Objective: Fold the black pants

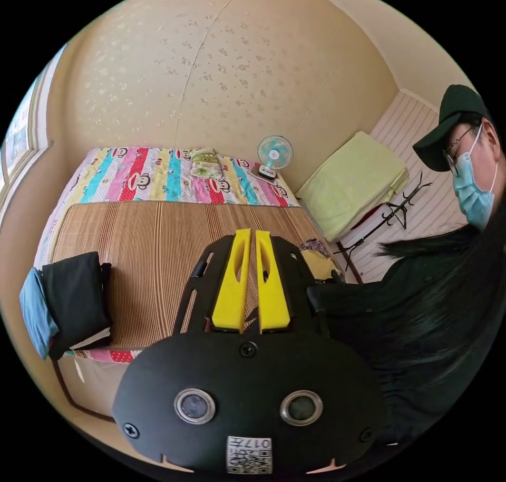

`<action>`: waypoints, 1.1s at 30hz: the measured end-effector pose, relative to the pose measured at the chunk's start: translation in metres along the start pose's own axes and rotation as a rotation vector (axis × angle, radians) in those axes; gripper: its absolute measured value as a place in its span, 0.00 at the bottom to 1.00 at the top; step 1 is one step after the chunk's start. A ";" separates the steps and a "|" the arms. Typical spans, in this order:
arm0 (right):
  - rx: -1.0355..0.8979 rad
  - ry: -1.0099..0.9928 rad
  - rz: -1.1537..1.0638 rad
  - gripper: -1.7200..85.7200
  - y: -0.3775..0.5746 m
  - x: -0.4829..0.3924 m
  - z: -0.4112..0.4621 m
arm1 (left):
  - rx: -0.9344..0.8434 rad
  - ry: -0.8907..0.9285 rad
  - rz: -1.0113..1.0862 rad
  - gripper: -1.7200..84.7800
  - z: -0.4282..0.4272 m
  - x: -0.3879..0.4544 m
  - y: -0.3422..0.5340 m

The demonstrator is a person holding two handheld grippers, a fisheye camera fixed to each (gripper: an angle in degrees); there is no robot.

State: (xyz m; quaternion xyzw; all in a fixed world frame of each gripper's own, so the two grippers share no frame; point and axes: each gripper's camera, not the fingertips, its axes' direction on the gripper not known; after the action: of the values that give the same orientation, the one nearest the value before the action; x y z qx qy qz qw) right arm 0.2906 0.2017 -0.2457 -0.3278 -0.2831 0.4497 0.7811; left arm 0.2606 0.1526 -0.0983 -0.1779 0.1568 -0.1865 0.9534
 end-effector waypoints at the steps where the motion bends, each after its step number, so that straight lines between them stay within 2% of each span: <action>1: 0.007 -0.061 -0.044 0.05 0.000 -0.009 -0.004 | 0.010 0.014 -0.024 0.01 0.005 0.000 0.001; 3: 0.123 -0.390 -0.231 0.04 0.004 -0.052 -0.037 | 0.025 0.029 -0.048 0.01 0.014 0.000 0.001; 5: 0.227 -0.592 -0.288 0.03 0.003 -0.084 -0.069 | 0.030 0.046 -0.060 0.01 0.025 0.002 -0.002; 10: 0.241 -0.731 -0.574 0.03 0.010 -0.203 -0.149 | 0.010 0.179 -0.043 0.01 0.070 0.011 -0.031; 13: 0.287 -1.066 -0.775 0.03 0.034 -0.258 -0.207 | 0.011 0.227 -0.019 0.01 0.090 0.021 -0.047; 15: 0.283 -1.281 -0.989 0.03 0.054 -0.292 -0.250 | -0.001 0.250 -0.006 0.01 0.102 0.027 -0.054; 17: 0.264 -1.274 -1.122 0.03 0.071 -0.308 -0.275 | -0.017 0.271 0.007 0.01 0.111 0.032 -0.059; 19: 0.278 -1.158 -1.199 0.03 0.087 -0.309 -0.291 | -0.019 0.276 0.023 0.01 0.118 0.036 -0.060; 22: 0.278 -1.081 -1.088 0.03 0.093 -0.273 -0.295 | -0.003 0.258 0.010 0.01 0.119 0.033 -0.053; 25: 0.373 -1.068 -0.848 0.03 0.100 -0.202 -0.289 | 0.017 0.248 -0.039 0.01 0.114 0.021 -0.040; 28: 0.427 -0.865 -0.700 0.03 0.107 -0.144 -0.293 | 0.046 0.240 -0.119 0.01 0.105 0.003 -0.026; 31: 0.632 -0.634 -0.354 0.03 0.104 -0.082 -0.311 | 0.086 0.245 -0.179 0.01 0.094 -0.011 -0.017; 33: 0.763 -0.380 0.171 0.04 0.101 -0.034 -0.323 | 0.095 0.241 -0.196 0.01 0.090 -0.015 -0.017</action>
State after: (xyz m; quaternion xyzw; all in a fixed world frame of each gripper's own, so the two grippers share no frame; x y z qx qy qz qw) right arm 0.4618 0.1271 -0.5302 0.0509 -0.2074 0.6376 0.7402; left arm 0.2752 0.1693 -0.0085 -0.1234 0.2430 -0.3057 0.9123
